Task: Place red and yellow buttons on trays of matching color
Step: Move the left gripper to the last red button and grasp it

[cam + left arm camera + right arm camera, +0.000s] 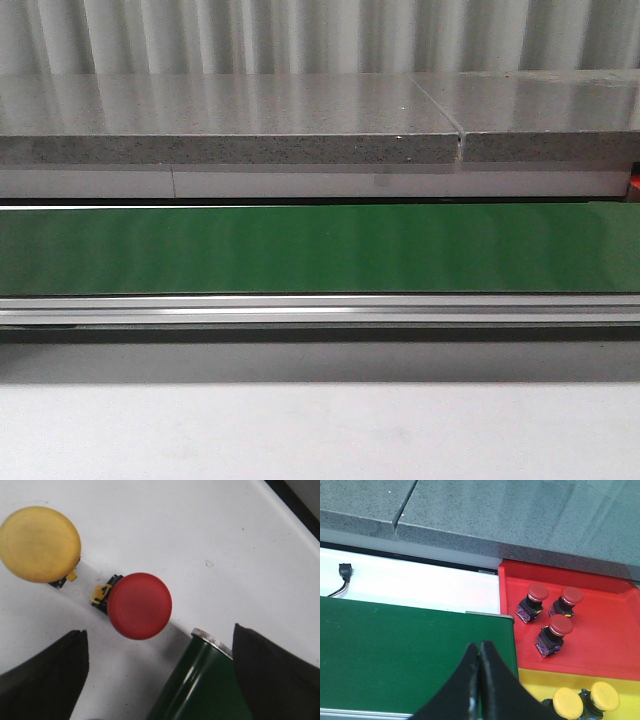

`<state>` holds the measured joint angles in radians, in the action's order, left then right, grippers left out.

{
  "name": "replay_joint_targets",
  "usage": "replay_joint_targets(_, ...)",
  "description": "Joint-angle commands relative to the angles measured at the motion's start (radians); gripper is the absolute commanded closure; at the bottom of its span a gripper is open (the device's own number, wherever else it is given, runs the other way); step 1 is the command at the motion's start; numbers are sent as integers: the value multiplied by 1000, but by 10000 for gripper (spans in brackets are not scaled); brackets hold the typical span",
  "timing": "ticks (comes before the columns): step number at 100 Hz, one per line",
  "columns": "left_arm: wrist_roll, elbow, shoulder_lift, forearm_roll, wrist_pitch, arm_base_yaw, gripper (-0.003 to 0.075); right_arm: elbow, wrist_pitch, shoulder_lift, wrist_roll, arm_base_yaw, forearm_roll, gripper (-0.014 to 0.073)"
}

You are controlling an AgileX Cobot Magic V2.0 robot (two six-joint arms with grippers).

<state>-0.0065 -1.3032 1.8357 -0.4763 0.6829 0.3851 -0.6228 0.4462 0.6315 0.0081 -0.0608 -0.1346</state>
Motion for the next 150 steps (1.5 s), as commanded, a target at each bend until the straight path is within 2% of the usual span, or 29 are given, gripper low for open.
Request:
replay_joint_targets(1,-34,-50,-21,-29,-14,1,174,-24,-80,-5,-8,1,-12,661)
replay_joint_targets(71,-46,-98,67,-25,-48,1,181,-24,-80,-5,-8,1,-12,661)
replay_joint_targets(88,-54,-98,67,-25,-40,1,275,-24,-80,-5,-8,1,-12,661)
replay_joint_targets(116,-54,-98,67,-25,-2,1,350,-24,-80,-5,-8,1,-12,661)
replay_joint_targets(126,-54,-98,67,-25,13,1,416,-24,-80,-5,-8,1,-12,661)
replay_joint_targets(150,-54,-98,67,-25,41,1,653,-24,-80,-5,-8,1,-12,661)
